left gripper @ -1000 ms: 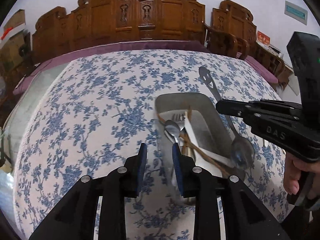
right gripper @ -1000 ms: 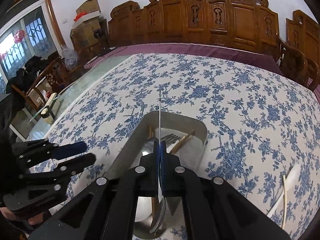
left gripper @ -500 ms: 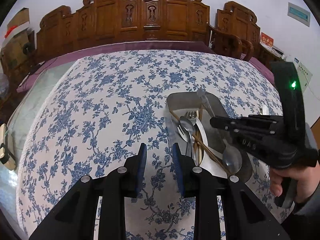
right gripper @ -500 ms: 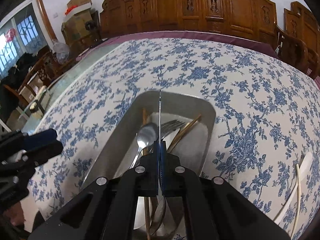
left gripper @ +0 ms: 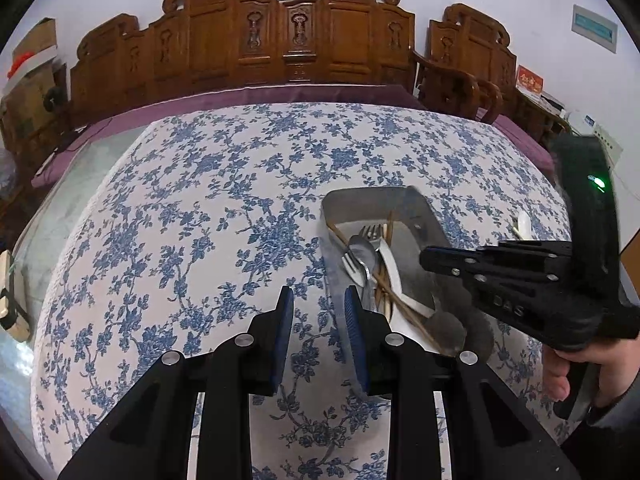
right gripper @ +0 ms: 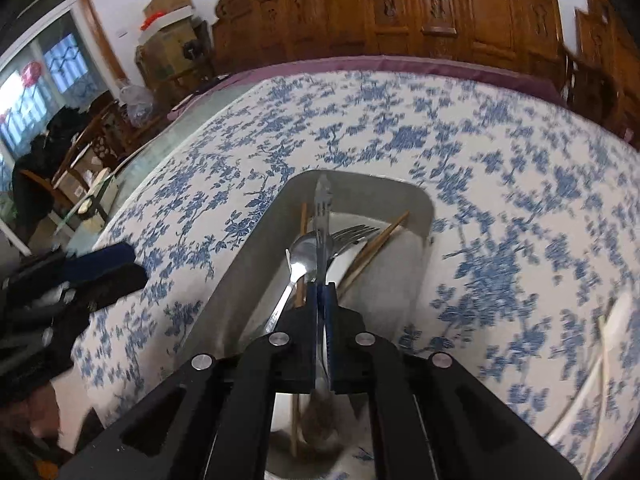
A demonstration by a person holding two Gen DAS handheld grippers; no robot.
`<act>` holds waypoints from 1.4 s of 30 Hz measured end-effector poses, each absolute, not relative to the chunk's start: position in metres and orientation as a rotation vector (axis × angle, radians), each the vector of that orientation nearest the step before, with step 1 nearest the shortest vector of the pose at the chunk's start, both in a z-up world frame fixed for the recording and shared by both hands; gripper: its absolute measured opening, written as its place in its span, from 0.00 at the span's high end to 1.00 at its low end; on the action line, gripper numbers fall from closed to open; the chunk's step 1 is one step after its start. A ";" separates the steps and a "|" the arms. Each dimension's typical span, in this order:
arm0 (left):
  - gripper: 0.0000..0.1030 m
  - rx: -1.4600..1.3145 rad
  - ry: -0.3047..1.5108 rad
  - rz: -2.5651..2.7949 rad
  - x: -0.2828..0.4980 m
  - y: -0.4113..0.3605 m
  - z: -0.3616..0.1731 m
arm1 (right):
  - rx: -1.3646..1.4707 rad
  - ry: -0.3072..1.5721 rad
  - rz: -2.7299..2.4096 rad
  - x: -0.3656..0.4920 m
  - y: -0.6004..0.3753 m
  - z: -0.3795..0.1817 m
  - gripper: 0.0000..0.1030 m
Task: Organize utensils
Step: 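Open the left gripper to release its spoon into the tray while the right gripper releases its spoon, then grasp the wooden chopstick on the cloth with the right gripper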
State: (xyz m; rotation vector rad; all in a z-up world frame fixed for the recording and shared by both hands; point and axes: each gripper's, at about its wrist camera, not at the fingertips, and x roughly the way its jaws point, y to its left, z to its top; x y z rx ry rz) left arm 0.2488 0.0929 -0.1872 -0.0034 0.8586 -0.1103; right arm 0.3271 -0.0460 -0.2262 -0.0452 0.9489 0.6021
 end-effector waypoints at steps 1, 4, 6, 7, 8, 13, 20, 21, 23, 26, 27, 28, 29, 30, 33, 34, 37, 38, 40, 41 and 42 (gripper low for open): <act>0.76 -0.003 0.858 -0.113 0.249 0.090 -0.187 | -0.047 0.946 0.602 0.326 -0.050 -0.225 0.93; 0.76 0.002 0.856 -0.124 0.251 0.083 -0.186 | -0.028 0.920 0.600 0.318 -0.069 -0.215 0.93; 0.76 0.005 0.856 -0.135 0.251 0.076 -0.186 | -0.033 0.899 0.588 0.315 -0.080 -0.208 0.93; 0.76 0.008 0.857 -0.138 0.251 0.073 -0.186 | -0.024 0.891 0.594 0.313 -0.088 -0.203 0.93; 0.76 0.012 0.856 -0.143 0.251 0.069 -0.185 | -0.017 0.882 0.596 0.312 -0.096 -0.199 0.93; 0.75 0.028 0.853 -0.165 0.252 0.051 -0.184 | 0.023 0.852 0.660 0.318 -0.107 -0.188 0.99; 0.75 0.021 0.841 -0.167 0.251 0.048 -0.180 | -0.001 0.834 0.649 0.316 -0.109 -0.179 0.99; 0.74 0.021 0.841 -0.167 0.251 0.047 -0.180 | -0.005 0.832 0.635 0.315 -0.115 -0.179 0.99; 0.65 0.023 0.838 -0.170 0.250 0.045 -0.180 | -0.013 0.833 0.600 0.314 -0.132 -0.181 0.99; 0.60 0.038 0.838 -0.176 0.250 0.036 -0.182 | -0.020 0.852 0.535 0.313 -0.167 -0.189 0.97; 0.57 0.040 0.839 -0.180 0.250 0.033 -0.183 | -0.024 0.860 0.515 0.312 -0.179 -0.193 0.97; 0.51 0.044 0.838 -0.185 0.250 0.029 -0.183 | -0.028 0.872 0.492 0.312 -0.193 -0.197 0.91; 0.47 0.047 0.836 -0.188 0.250 0.026 -0.183 | -0.028 0.883 0.473 0.312 -0.205 -0.202 0.87; 0.46 0.051 0.834 -0.194 0.250 0.021 -0.184 | -0.028 0.893 0.454 0.312 -0.215 -0.206 0.77; 0.41 0.067 0.842 -0.214 0.252 0.005 -0.188 | -0.034 0.915 0.401 0.309 -0.244 -0.220 0.70; 0.38 0.072 0.845 -0.219 0.253 -0.001 -0.189 | -0.040 0.926 0.381 0.309 -0.254 -0.225 0.70; 0.37 0.084 0.855 -0.241 0.257 -0.019 -0.193 | -0.054 0.951 0.347 0.309 -0.274 -0.240 0.70; 0.37 0.088 0.858 -0.248 0.258 -0.024 -0.194 | -0.057 0.961 0.338 0.309 -0.279 -0.245 0.70; 0.37 0.100 0.863 -0.264 0.260 -0.036 -0.197 | -0.061 0.981 0.324 0.310 -0.290 -0.255 0.70; 0.37 0.108 0.867 -0.274 0.262 -0.045 -0.199 | -0.063 0.988 0.322 0.309 -0.293 -0.258 0.70; 0.37 0.113 0.870 -0.283 0.264 -0.051 -0.200 | -0.068 0.999 0.319 0.309 -0.296 -0.262 0.70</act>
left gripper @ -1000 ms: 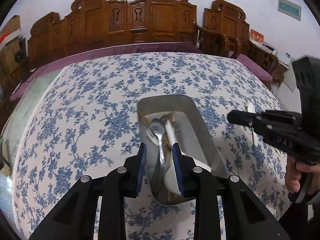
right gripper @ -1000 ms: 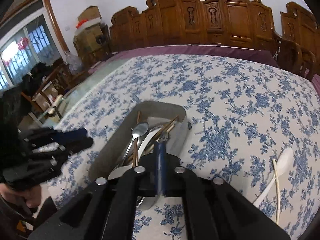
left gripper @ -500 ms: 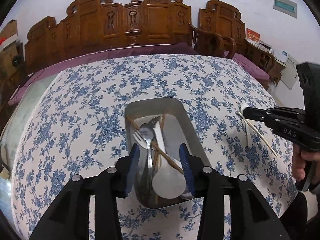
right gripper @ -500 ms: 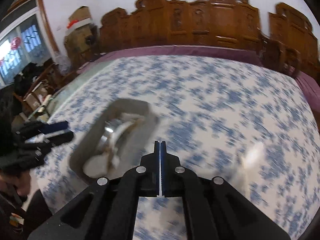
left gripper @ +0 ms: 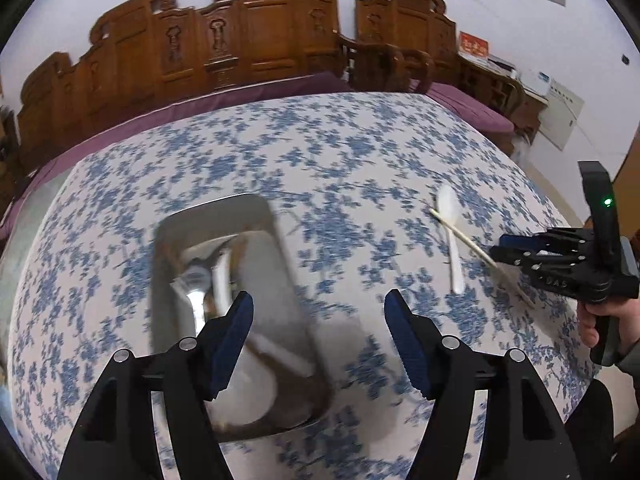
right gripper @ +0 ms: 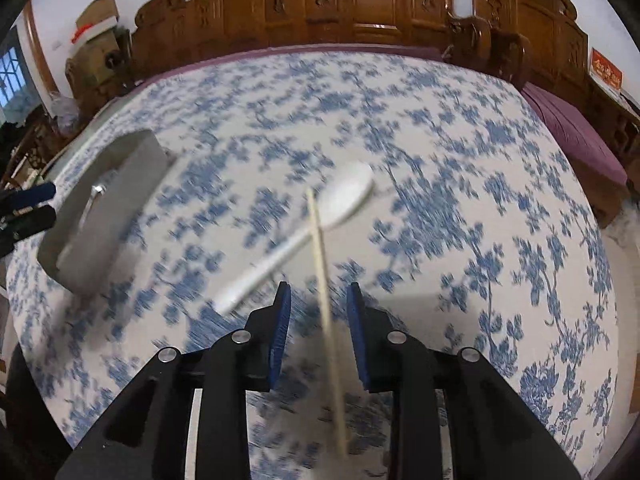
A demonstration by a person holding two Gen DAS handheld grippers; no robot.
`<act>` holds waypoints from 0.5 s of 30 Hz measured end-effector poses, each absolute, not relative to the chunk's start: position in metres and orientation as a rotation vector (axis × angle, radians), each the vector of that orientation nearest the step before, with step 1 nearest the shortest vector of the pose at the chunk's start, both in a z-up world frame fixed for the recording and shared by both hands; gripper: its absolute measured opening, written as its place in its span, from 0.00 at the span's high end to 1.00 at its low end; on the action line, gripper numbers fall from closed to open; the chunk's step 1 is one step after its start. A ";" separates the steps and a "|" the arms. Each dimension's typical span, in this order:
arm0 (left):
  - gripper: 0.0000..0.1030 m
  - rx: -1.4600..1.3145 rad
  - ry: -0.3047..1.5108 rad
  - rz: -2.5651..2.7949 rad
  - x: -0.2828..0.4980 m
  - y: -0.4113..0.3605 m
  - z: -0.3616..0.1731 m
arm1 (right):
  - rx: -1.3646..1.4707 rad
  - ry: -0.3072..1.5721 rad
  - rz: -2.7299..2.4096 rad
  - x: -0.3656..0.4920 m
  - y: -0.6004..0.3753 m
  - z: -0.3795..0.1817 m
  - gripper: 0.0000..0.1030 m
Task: Organize utensils
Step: 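Grasp the wooden chopstick on the cloth with the right gripper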
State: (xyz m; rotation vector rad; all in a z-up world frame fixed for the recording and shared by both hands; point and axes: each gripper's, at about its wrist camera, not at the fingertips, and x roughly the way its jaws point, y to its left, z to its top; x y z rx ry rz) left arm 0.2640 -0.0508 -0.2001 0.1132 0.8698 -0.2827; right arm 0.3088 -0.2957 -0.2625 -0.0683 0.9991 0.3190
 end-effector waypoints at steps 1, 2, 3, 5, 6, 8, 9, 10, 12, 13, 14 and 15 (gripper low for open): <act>0.37 0.122 0.875 -0.293 0.266 -0.059 -0.202 | -0.072 1.007 0.319 0.308 -0.297 -0.266 0.70; 0.37 0.128 0.879 -0.300 0.268 -0.065 -0.204 | -0.076 1.013 0.323 0.308 -0.299 -0.269 0.70; 0.37 0.134 0.884 -0.307 0.270 -0.070 -0.206 | -0.083 1.018 0.326 0.309 -0.298 -0.271 0.70; 0.37 0.148 0.895 -0.319 0.274 -0.083 -0.211 | -0.110 1.027 0.331 0.308 -0.298 -0.276 0.70; 0.37 0.154 0.901 -0.325 0.276 -0.089 -0.213 | -0.117 1.029 0.334 0.309 -0.296 -0.277 0.70; 0.37 0.163 0.910 -0.336 0.279 -0.099 -0.218 | -0.132 1.029 0.342 0.310 -0.293 -0.278 0.70; 0.37 0.167 0.915 -0.341 0.281 -0.104 -0.220 | -0.144 1.030 0.340 0.311 -0.291 -0.279 0.71; 0.37 0.169 0.919 -0.343 0.282 -0.108 -0.222 | -0.156 1.030 0.338 0.313 -0.289 -0.279 0.78; 0.37 0.174 0.931 -0.351 0.285 -0.117 -0.226 | -0.176 1.036 0.327 0.316 -0.288 -0.279 0.85; 0.37 0.179 0.938 -0.353 0.287 -0.122 -0.229 | -0.181 1.040 0.321 0.317 -0.288 -0.279 0.94; 0.37 0.182 0.941 -0.356 0.288 -0.125 -0.230 | -0.179 1.045 0.326 0.318 -0.289 -0.279 0.94; 0.37 0.185 0.946 -0.361 0.290 -0.131 -0.232 | -0.181 1.048 0.329 0.317 -0.291 -0.278 0.94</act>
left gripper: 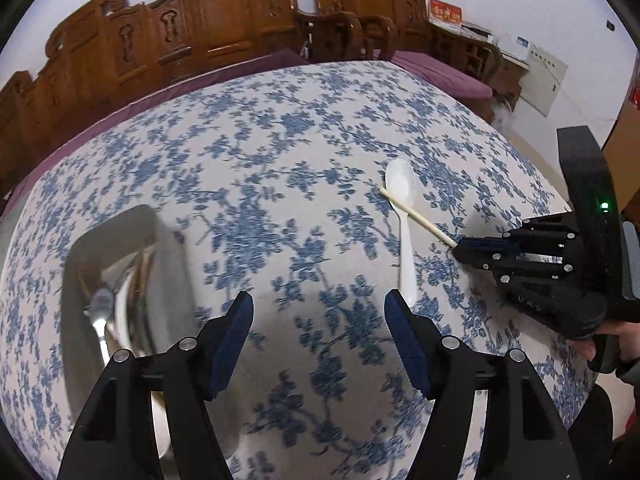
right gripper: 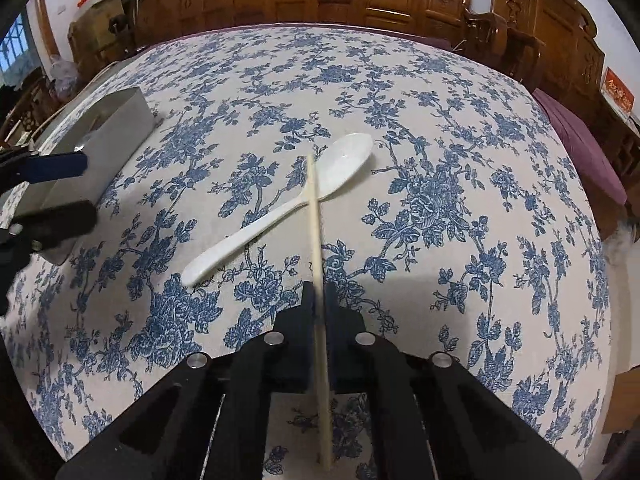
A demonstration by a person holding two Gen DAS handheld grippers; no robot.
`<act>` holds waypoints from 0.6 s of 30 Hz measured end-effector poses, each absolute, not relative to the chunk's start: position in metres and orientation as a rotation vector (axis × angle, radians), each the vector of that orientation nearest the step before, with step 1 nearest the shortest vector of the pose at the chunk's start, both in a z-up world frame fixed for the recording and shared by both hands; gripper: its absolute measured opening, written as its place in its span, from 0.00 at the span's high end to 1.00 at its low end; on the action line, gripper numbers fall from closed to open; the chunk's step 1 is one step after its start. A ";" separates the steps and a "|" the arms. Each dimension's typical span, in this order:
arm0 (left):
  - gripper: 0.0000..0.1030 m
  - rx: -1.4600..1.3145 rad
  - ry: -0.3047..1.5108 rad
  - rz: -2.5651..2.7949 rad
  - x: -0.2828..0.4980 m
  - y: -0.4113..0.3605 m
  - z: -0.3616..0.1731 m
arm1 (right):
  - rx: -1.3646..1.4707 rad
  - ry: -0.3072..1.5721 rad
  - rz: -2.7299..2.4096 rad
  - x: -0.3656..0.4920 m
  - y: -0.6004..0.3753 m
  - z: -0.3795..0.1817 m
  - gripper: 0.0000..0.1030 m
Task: Organize utensils
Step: 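Grasp the wooden chopstick on the cloth with the right gripper, then grasp the white plastic spoon with the left gripper while the right gripper holds the chopstick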
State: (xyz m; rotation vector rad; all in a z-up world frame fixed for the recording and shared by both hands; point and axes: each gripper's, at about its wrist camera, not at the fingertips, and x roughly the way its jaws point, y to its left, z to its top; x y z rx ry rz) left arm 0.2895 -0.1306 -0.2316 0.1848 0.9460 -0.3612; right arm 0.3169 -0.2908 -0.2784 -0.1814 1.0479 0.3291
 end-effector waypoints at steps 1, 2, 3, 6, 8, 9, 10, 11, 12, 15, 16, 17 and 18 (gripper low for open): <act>0.37 0.189 0.950 -0.364 0.291 -0.134 -0.233 | -0.181 1.046 0.330 0.315 -0.293 -0.278 0.94; 0.37 0.194 0.953 -0.368 0.294 -0.140 -0.235 | -0.174 1.043 0.332 0.313 -0.295 -0.277 0.94; 0.37 0.199 0.957 -0.373 0.296 -0.146 -0.237 | -0.158 1.037 0.338 0.310 -0.298 -0.275 0.94; 0.37 0.219 0.969 -0.385 0.302 -0.162 -0.243 | -0.111 1.007 0.340 0.299 -0.308 -0.264 0.94; 0.37 0.233 0.977 -0.388 0.307 -0.172 -0.247 | -0.093 0.987 0.335 0.292 -0.314 -0.256 0.94; 0.37 0.239 0.982 -0.393 0.309 -0.177 -0.250 | -0.086 0.979 0.334 0.289 -0.316 -0.254 0.94; 0.37 0.246 0.985 -0.396 0.312 -0.182 -0.252 | -0.074 0.972 0.335 0.286 -0.319 -0.252 0.94; 0.37 0.250 0.989 -0.397 0.314 -0.186 -0.253 | -0.061 0.966 0.329 0.282 -0.322 -0.249 0.94; 0.37 0.253 0.993 -0.402 0.317 -0.190 -0.255 | -0.056 0.965 0.324 0.280 -0.325 -0.249 0.94; 0.37 0.264 1.009 -0.413 0.324 -0.202 -0.259 | -0.040 0.964 0.306 0.276 -0.333 -0.249 0.94; 0.39 0.269 1.017 -0.417 0.327 -0.206 -0.260 | -0.029 0.969 0.308 0.276 -0.335 -0.251 0.94; 0.43 0.272 1.026 -0.421 0.331 -0.210 -0.262 | -0.027 0.978 0.306 0.277 -0.337 -0.253 0.94; 0.45 0.273 1.037 -0.425 0.334 -0.214 -0.264 | -0.029 0.982 0.300 0.277 -0.339 -0.255 0.94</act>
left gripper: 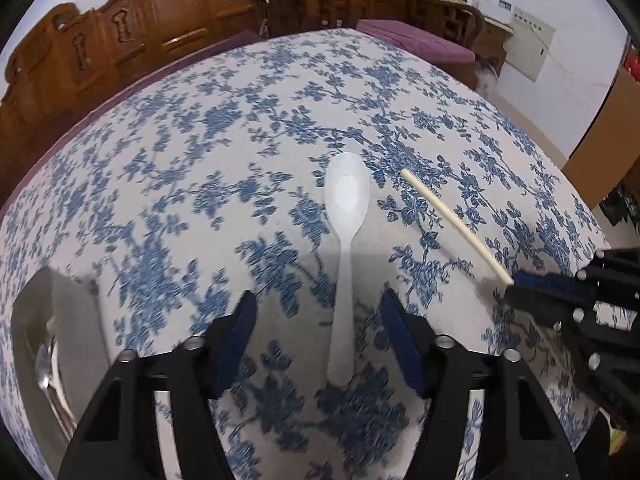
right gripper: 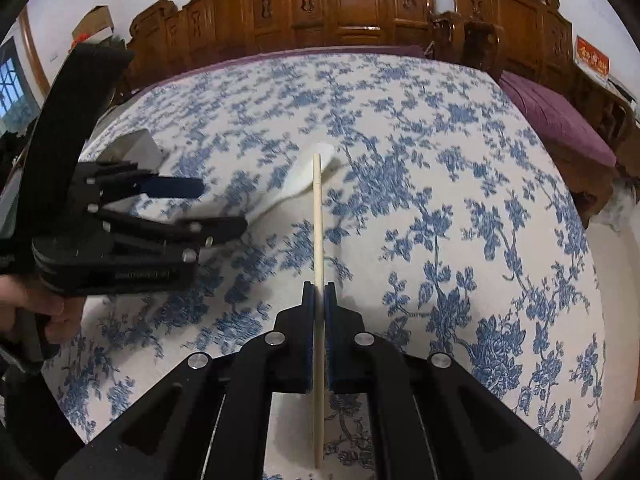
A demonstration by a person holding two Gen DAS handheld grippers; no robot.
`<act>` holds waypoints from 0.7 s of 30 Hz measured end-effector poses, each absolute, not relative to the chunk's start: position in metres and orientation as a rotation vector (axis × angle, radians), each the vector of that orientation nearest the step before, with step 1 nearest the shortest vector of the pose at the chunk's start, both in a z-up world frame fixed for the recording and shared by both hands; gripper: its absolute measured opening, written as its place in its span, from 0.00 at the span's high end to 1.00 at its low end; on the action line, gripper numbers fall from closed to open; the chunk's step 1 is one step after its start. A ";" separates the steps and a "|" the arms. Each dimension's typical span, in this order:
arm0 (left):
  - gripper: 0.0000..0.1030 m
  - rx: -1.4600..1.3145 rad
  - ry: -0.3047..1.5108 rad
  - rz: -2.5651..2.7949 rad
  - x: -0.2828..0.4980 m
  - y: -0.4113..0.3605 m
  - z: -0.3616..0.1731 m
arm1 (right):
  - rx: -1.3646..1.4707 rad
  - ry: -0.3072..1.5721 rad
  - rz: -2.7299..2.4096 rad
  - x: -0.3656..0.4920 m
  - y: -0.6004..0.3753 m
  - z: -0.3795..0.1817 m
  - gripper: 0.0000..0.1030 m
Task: Organize utensils
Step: 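Grasp the white plastic spoon with the left gripper while the right gripper holds the chopstick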
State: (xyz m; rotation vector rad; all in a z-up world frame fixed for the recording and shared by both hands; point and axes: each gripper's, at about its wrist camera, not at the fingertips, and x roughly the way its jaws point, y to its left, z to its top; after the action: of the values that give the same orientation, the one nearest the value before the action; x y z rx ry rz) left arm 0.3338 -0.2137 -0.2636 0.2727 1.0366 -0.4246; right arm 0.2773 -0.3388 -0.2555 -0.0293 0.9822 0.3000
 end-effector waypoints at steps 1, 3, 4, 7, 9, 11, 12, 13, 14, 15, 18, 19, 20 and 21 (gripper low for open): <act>0.46 0.273 1.044 -0.429 0.336 -0.216 -0.265 | -0.021 0.985 0.297 0.277 -0.342 -0.257 0.94; 0.49 0.274 1.058 -0.434 0.342 -0.223 -0.267 | -0.014 0.991 0.297 0.277 -0.345 -0.261 0.94; 0.52 0.273 1.065 -0.435 0.345 -0.225 -0.268 | -0.020 0.993 0.294 0.277 -0.346 -0.262 0.94; 0.59 0.268 1.089 -0.438 0.352 -0.233 -0.273 | -0.012 1.000 0.290 0.278 -0.350 -0.266 0.94; 0.66 0.270 1.101 -0.435 0.357 -0.237 -0.275 | -0.010 1.002 0.289 0.278 -0.352 -0.267 0.94; 0.72 0.285 1.106 -0.425 0.360 -0.241 -0.278 | -0.005 1.007 0.289 0.278 -0.353 -0.269 0.94; 0.72 0.287 1.108 -0.422 0.361 -0.243 -0.278 | -0.005 1.009 0.287 0.278 -0.353 -0.270 0.94; 0.72 0.288 1.109 -0.419 0.362 -0.244 -0.278 | -0.004 1.010 0.287 0.278 -0.354 -0.270 0.94; 0.72 0.288 1.109 -0.417 0.363 -0.244 -0.278 | -0.002 1.012 0.287 0.278 -0.354 -0.271 0.94; 0.73 0.285 1.109 -0.418 0.363 -0.245 -0.278 | -0.003 1.013 0.286 0.278 -0.354 -0.271 0.94; 0.84 0.282 1.107 -0.423 0.363 -0.246 -0.278 | -0.004 1.012 0.288 0.277 -0.353 -0.270 0.94; 0.91 0.283 1.107 -0.428 0.363 -0.246 -0.278 | -0.004 1.011 0.289 0.277 -0.353 -0.270 0.94; 0.93 0.290 1.109 -0.431 0.364 -0.247 -0.278 | -0.004 1.010 0.291 0.277 -0.353 -0.270 0.94; 0.94 0.296 1.109 -0.431 0.364 -0.247 -0.278 | -0.003 1.009 0.294 0.277 -0.352 -0.270 0.94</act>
State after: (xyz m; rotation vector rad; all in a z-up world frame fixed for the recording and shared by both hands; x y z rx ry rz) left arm 0.3639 -0.2469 -0.2780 0.2962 1.1092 -0.4306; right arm 0.2775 -0.3520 -0.2698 -0.0034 1.0090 0.2938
